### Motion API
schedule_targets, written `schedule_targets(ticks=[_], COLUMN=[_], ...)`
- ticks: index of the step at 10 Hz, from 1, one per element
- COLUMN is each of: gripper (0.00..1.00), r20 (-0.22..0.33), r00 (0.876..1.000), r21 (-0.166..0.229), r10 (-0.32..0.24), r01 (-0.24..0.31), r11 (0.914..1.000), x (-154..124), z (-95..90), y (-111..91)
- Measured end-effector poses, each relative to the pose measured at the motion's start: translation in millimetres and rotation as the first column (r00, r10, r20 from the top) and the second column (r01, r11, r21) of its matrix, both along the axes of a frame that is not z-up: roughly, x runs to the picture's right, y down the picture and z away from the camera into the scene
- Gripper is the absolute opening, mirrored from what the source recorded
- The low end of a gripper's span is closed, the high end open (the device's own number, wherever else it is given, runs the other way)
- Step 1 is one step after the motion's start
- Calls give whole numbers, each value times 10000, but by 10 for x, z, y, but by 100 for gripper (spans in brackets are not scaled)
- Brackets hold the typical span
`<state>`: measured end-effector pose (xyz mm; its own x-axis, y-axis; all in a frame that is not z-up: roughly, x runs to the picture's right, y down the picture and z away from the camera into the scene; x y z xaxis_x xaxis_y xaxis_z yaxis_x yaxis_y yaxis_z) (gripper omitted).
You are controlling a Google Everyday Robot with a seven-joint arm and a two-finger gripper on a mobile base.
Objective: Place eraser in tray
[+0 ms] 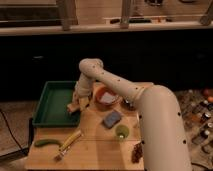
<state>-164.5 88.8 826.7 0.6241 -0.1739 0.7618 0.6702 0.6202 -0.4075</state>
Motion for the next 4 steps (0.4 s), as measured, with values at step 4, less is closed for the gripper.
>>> schedule_targets(ticks=[4], gripper=[0], r20=[187], r00=[9990], r21=[171], r10=[-394], r01=[391], r11=[9991], x=[-175], z=[-16], y=[-98])
